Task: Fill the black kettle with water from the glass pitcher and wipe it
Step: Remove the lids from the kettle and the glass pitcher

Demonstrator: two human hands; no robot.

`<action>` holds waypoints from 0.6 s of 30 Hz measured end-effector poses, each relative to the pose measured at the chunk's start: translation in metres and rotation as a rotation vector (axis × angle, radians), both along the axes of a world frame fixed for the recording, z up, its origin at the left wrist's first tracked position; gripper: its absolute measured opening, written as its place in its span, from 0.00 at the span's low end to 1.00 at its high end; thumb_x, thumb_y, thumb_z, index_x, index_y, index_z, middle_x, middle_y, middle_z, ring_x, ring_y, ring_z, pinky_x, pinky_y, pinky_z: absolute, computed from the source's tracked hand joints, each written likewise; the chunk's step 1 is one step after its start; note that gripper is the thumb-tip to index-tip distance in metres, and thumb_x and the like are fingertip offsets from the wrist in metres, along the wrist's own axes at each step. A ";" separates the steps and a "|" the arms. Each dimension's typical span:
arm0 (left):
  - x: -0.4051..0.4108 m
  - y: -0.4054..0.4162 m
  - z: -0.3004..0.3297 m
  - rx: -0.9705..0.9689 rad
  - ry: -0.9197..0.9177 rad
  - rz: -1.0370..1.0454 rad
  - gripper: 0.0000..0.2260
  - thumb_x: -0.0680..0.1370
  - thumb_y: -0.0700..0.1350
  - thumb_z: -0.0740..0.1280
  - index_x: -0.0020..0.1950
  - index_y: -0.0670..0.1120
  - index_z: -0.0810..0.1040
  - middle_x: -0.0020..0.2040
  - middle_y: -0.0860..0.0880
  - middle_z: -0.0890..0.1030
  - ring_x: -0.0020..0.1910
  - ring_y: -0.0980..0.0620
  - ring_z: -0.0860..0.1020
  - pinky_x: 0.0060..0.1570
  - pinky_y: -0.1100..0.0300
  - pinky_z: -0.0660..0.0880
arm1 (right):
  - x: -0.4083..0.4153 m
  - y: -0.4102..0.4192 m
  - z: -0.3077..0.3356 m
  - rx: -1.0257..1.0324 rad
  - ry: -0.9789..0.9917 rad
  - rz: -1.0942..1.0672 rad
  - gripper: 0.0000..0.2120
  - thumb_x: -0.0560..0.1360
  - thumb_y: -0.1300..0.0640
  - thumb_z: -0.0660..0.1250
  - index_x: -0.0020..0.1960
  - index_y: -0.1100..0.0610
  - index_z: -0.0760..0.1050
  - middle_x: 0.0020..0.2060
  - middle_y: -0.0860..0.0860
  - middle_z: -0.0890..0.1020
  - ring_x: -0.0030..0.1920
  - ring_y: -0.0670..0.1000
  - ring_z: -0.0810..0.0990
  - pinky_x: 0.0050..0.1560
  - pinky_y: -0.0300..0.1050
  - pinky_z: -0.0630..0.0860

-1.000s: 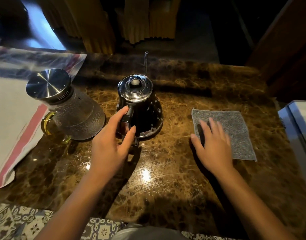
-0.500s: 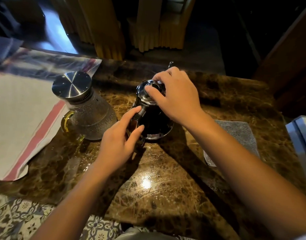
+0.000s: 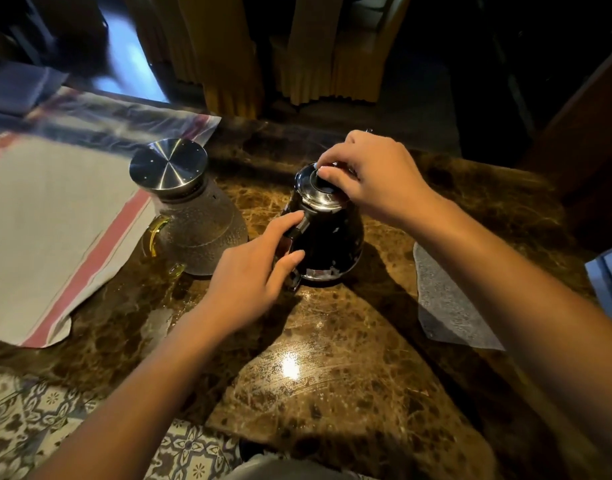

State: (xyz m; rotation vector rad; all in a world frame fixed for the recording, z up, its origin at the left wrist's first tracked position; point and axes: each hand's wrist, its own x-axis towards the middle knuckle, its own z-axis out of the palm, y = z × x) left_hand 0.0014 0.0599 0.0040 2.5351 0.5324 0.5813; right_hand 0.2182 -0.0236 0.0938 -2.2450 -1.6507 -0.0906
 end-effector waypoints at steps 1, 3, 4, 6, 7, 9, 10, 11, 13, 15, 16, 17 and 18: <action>0.000 0.000 0.000 0.006 0.002 0.001 0.24 0.84 0.54 0.60 0.79 0.51 0.63 0.36 0.67 0.69 0.31 0.68 0.70 0.35 0.72 0.65 | 0.002 0.000 -0.001 0.008 0.007 0.009 0.14 0.83 0.44 0.63 0.63 0.47 0.82 0.47 0.46 0.75 0.49 0.47 0.74 0.48 0.46 0.68; 0.001 -0.001 0.000 0.005 -0.001 -0.001 0.24 0.84 0.55 0.59 0.79 0.52 0.62 0.36 0.67 0.68 0.30 0.68 0.69 0.34 0.70 0.65 | 0.001 0.001 -0.008 0.060 0.033 -0.003 0.14 0.83 0.45 0.64 0.60 0.49 0.83 0.46 0.46 0.75 0.48 0.48 0.75 0.46 0.45 0.68; 0.001 -0.002 0.000 0.006 -0.005 -0.003 0.24 0.83 0.56 0.58 0.78 0.52 0.61 0.36 0.66 0.68 0.30 0.67 0.70 0.33 0.70 0.65 | 0.000 0.001 -0.013 0.098 0.036 -0.020 0.14 0.83 0.45 0.63 0.59 0.50 0.83 0.46 0.46 0.75 0.46 0.47 0.75 0.45 0.45 0.67; 0.001 -0.003 -0.001 0.014 -0.004 -0.003 0.24 0.83 0.57 0.56 0.78 0.54 0.59 0.37 0.63 0.70 0.30 0.64 0.70 0.33 0.68 0.67 | -0.006 0.000 -0.024 0.182 0.025 -0.061 0.14 0.83 0.45 0.63 0.57 0.50 0.84 0.45 0.45 0.74 0.44 0.45 0.74 0.42 0.43 0.68; 0.001 -0.002 -0.001 0.021 0.000 -0.005 0.24 0.83 0.57 0.57 0.78 0.54 0.59 0.38 0.62 0.71 0.31 0.63 0.71 0.33 0.66 0.68 | -0.008 -0.001 -0.028 0.214 0.024 -0.078 0.14 0.83 0.45 0.63 0.56 0.50 0.84 0.44 0.44 0.74 0.43 0.44 0.74 0.42 0.43 0.68; 0.001 0.000 0.000 0.031 0.026 -0.022 0.24 0.83 0.56 0.58 0.79 0.53 0.60 0.41 0.60 0.75 0.32 0.61 0.73 0.33 0.63 0.70 | -0.009 -0.001 -0.030 0.248 0.034 -0.089 0.14 0.83 0.45 0.63 0.55 0.51 0.85 0.44 0.44 0.75 0.43 0.43 0.74 0.42 0.43 0.69; 0.001 0.001 0.001 0.031 0.043 -0.034 0.25 0.83 0.55 0.59 0.79 0.52 0.60 0.43 0.60 0.75 0.33 0.61 0.73 0.34 0.61 0.71 | -0.009 -0.002 -0.030 0.254 0.033 -0.083 0.14 0.83 0.46 0.63 0.55 0.51 0.85 0.44 0.44 0.75 0.43 0.43 0.74 0.43 0.43 0.71; 0.000 0.002 0.002 0.028 0.058 -0.046 0.25 0.84 0.55 0.60 0.79 0.51 0.60 0.43 0.60 0.75 0.32 0.61 0.73 0.34 0.61 0.71 | -0.008 -0.002 -0.029 0.256 0.025 -0.075 0.13 0.83 0.46 0.64 0.56 0.51 0.85 0.44 0.44 0.76 0.44 0.43 0.74 0.44 0.43 0.72; 0.000 0.004 0.005 0.015 0.077 -0.067 0.25 0.85 0.54 0.60 0.80 0.51 0.60 0.41 0.61 0.73 0.32 0.62 0.72 0.35 0.59 0.73 | -0.007 -0.001 -0.029 0.259 0.022 -0.068 0.13 0.83 0.47 0.65 0.56 0.51 0.85 0.44 0.45 0.76 0.44 0.43 0.75 0.45 0.44 0.73; 0.000 0.007 0.007 -0.006 0.089 -0.078 0.25 0.84 0.54 0.60 0.80 0.51 0.59 0.40 0.61 0.73 0.34 0.59 0.74 0.37 0.56 0.76 | -0.007 0.000 -0.032 0.271 0.059 -0.074 0.12 0.83 0.48 0.65 0.55 0.52 0.85 0.44 0.45 0.77 0.44 0.43 0.75 0.46 0.42 0.72; 0.000 0.008 0.008 -0.016 0.093 -0.081 0.26 0.84 0.54 0.60 0.80 0.52 0.59 0.40 0.62 0.73 0.35 0.58 0.76 0.38 0.55 0.77 | -0.007 0.000 -0.032 0.298 0.087 -0.085 0.12 0.83 0.49 0.65 0.54 0.53 0.85 0.44 0.46 0.78 0.44 0.43 0.75 0.46 0.40 0.71; 0.000 0.009 0.009 -0.022 0.098 -0.085 0.26 0.84 0.54 0.60 0.80 0.52 0.59 0.38 0.62 0.72 0.35 0.57 0.77 0.38 0.55 0.78 | -0.006 -0.002 -0.031 0.353 0.121 -0.109 0.12 0.83 0.50 0.65 0.53 0.54 0.85 0.44 0.48 0.80 0.45 0.43 0.75 0.46 0.36 0.69; -0.001 0.010 0.010 -0.024 0.104 -0.087 0.26 0.84 0.54 0.60 0.80 0.52 0.59 0.38 0.63 0.72 0.35 0.56 0.77 0.38 0.54 0.78 | -0.003 -0.004 -0.026 0.424 0.147 -0.152 0.12 0.83 0.51 0.64 0.52 0.55 0.85 0.45 0.49 0.81 0.45 0.43 0.75 0.46 0.31 0.67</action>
